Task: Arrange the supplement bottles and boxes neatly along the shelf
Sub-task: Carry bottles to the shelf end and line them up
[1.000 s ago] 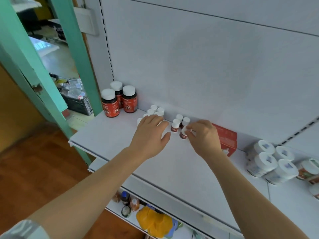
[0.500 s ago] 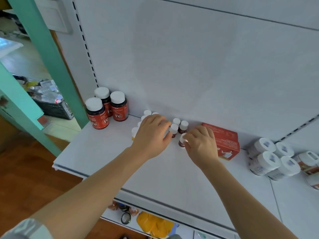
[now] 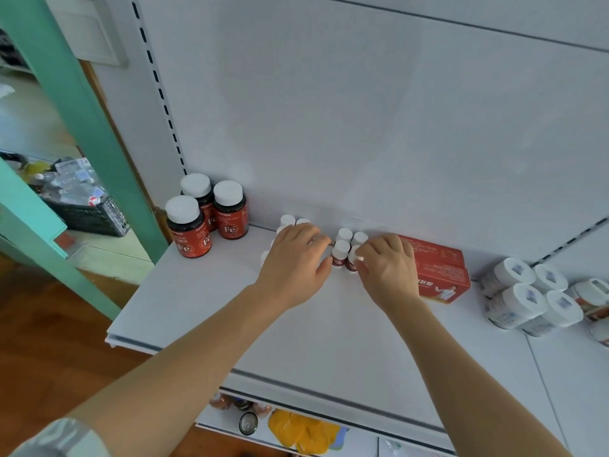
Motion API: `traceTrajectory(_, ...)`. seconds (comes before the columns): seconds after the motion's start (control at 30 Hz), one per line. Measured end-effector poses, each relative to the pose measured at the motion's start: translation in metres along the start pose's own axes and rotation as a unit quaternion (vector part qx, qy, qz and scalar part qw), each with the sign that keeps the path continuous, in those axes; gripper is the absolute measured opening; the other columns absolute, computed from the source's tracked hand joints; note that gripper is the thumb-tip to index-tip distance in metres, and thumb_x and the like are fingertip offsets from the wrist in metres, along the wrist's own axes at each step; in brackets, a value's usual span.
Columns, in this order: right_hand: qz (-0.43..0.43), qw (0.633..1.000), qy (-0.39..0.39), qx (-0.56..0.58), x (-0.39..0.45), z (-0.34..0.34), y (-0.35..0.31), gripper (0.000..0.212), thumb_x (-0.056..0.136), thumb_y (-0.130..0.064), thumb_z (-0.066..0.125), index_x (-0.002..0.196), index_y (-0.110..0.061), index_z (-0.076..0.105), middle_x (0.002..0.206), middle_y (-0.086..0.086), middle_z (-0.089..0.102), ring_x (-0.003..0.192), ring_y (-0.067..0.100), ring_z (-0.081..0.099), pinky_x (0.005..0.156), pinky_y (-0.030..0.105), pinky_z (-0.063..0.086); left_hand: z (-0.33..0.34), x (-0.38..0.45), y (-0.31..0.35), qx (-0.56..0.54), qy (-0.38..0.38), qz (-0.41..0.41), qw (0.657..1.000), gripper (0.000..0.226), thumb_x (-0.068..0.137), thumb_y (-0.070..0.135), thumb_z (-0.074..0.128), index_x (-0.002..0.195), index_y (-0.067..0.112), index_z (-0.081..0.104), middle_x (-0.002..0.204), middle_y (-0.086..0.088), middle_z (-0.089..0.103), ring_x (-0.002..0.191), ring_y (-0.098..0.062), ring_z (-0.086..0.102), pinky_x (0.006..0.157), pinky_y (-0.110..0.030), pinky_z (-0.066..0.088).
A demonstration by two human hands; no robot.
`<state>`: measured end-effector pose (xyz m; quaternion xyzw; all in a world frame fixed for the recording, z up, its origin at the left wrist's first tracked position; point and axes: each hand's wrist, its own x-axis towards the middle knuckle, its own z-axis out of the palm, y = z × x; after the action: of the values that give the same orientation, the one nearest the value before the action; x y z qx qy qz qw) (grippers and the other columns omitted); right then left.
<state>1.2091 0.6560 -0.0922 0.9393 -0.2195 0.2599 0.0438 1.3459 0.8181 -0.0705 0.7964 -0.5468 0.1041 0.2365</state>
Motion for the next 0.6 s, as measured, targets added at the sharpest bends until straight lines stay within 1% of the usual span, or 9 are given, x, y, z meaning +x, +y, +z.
traceTrajectory(0.13,0.008,1.000,-0.007,-0.005,0.001,0.002,0.000,0.006,0.077,-0.018,0.072,0.077,-0.014,0.067,0.080,0.001,0.063,0.091,0.031,0.057,0.080,0.043,0.045,0.000,0.003,-0.003,-0.003,-0.020,-0.001,1.000,0.033,0.088,0.033,0.047,0.102,0.010,0.065,0.103,-0.006,0.060,0.101,-0.030,0.055,0.087,-0.039,0.043)
traceTrajectory(0.23,0.003,1.000,-0.014,-0.008,0.000,0.000,0.000,0.009,0.078,-0.019,0.072,0.083,-0.013,0.068,0.087,0.003,0.064,0.093,0.032,0.057,0.081,0.044,0.046,0.000,0.005,-0.005,-0.002,-0.026,0.004,1.000,0.033,0.088,0.033,0.047,0.103,0.010,0.064,0.105,-0.007,0.060,0.107,-0.031,0.055,0.090,-0.039,0.042)
traceTrajectory(0.3,0.006,1.000,-0.013,-0.010,-0.002,-0.006,0.000,0.012,0.078,-0.017,0.071,0.088,-0.012,0.068,0.094,0.004,0.064,0.096,0.032,0.056,0.082,0.045,0.046,-0.001,0.009,-0.003,-0.002,-0.016,0.007,1.000,0.031,0.087,0.032,0.048,0.100,0.009,0.064,0.103,-0.007,0.060,0.105,-0.031,0.055,0.089,-0.039,0.042)
traceTrajectory(0.37,0.012,1.000,0.007,-0.008,-0.006,-0.017,0.000,0.011,0.081,-0.017,0.068,0.090,-0.011,0.068,0.097,0.005,0.063,0.097,0.031,0.056,0.082,0.044,0.047,-0.001,0.013,0.002,-0.016,0.001,0.011,1.000,0.027,0.085,0.029,0.050,0.096,0.008,0.063,0.100,-0.008,0.059,0.099,-0.032,0.056,0.085,-0.041,0.044)
traceTrajectory(0.43,0.023,1.000,0.019,-0.005,-0.013,-0.031,0.001,0.015,0.084,-0.019,0.063,0.096,-0.011,0.069,0.103,0.006,0.064,0.104,0.032,0.057,0.086,0.044,0.047,0.001,0.017,0.010,-0.035,0.014,0.021,0.999,0.025,0.084,0.026,0.054,0.099,0.007,0.063,0.101,-0.010,0.058,0.099,-0.034,0.056,0.085,-0.044,0.045)
traceTrajectory(0.53,0.063,0.998,0.011,-0.024,-0.029,-0.054,0.005,0.028,0.087,-0.026,0.062,0.109,-0.010,0.068,0.120,0.010,0.063,0.121,0.034,0.054,0.099,0.047,0.045,0.007,0.022,0.028,-0.037,-0.007,0.050,0.998,0.035,0.084,0.029,0.058,0.112,0.008,0.063,0.118,-0.013,0.057,0.114,-0.036,0.052,0.095,-0.047,0.043)
traceTrajectory(0.6,0.092,0.995,-0.005,-0.035,-0.040,-0.067,0.005,0.037,0.089,-0.033,0.058,0.117,-0.010,0.066,0.128,0.013,0.060,0.128,0.035,0.049,0.103,0.049,0.041,0.009,0.023,0.040,-0.033,-0.028,0.058,0.997,0.045,0.086,0.038,0.052,0.119,0.009,0.062,0.130,-0.016,0.055,0.124,-0.038,0.048,0.102,-0.048,0.041)
